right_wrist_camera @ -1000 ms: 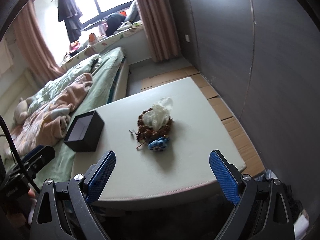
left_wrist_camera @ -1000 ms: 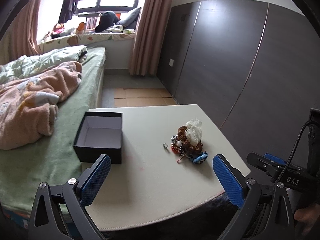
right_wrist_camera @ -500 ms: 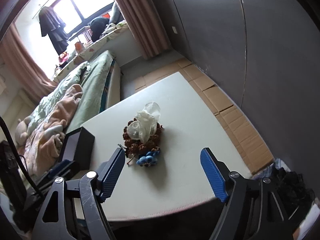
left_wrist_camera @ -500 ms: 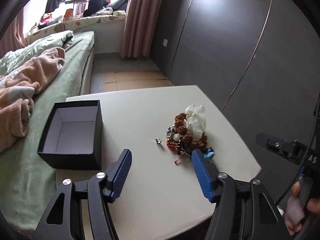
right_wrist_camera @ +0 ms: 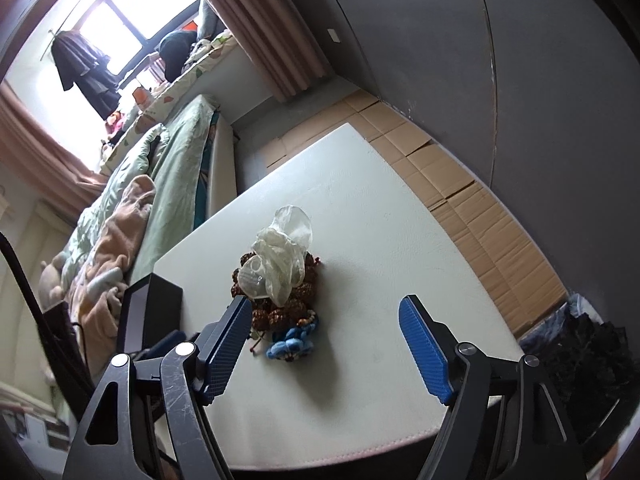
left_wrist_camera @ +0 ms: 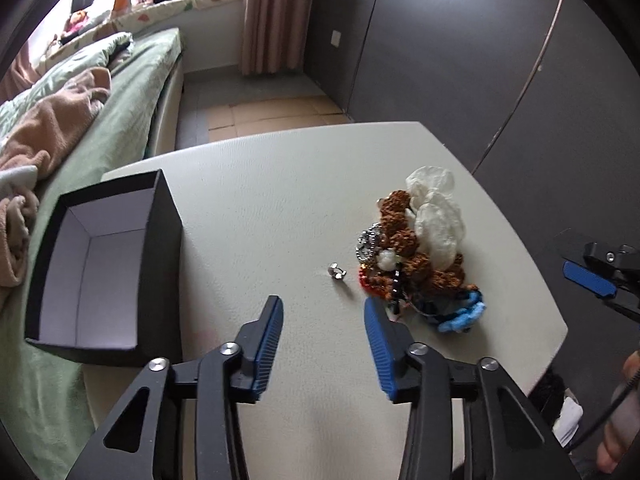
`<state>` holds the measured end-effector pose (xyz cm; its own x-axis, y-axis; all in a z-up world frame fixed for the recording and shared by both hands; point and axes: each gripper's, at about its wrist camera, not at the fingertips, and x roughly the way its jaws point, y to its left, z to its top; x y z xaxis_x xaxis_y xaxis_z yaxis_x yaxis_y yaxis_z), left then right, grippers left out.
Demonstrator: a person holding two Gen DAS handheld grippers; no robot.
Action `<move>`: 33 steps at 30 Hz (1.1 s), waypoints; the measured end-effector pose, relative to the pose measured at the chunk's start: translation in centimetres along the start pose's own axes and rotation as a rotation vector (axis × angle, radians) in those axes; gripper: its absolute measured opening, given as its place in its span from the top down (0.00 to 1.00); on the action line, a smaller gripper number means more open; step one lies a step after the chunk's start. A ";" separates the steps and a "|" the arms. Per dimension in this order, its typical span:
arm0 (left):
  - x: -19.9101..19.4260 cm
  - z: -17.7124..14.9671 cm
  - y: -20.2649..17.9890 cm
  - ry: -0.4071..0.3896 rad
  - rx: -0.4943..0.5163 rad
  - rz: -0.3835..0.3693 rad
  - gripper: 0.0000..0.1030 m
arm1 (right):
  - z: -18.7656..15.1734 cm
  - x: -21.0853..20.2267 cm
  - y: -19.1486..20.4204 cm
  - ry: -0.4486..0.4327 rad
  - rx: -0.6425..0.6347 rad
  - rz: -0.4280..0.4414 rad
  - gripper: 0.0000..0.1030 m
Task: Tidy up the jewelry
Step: 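Lower the left gripper onto the small silver stud and close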
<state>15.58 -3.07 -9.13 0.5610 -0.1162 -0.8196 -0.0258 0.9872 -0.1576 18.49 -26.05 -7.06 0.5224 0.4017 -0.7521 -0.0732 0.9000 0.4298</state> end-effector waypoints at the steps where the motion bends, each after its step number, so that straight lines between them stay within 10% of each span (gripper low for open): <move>1: 0.4 0.1 0.0 0.003 0.003 0.007 0.59 | 0.1 0.3 0.1 0.006 0.004 0.003 0.26; 18: 5.1 1.9 -1.6 0.023 0.128 0.076 0.61 | 1.7 5.0 -0.1 0.112 0.124 0.092 0.37; 24: 5.2 2.0 -2.0 0.021 0.178 0.073 0.88 | 2.0 5.8 -0.2 0.129 0.150 0.105 0.37; 33: 3.5 3.0 -0.5 -0.005 0.098 0.040 0.88 | 2.6 6.9 0.5 0.133 0.139 0.120 0.47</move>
<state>20.01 -3.65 -10.30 0.5652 -0.0758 -0.8214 0.0328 0.9970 -0.0695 24.23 -23.31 -10.74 0.3997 0.5314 -0.7469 -0.0054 0.8161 0.5778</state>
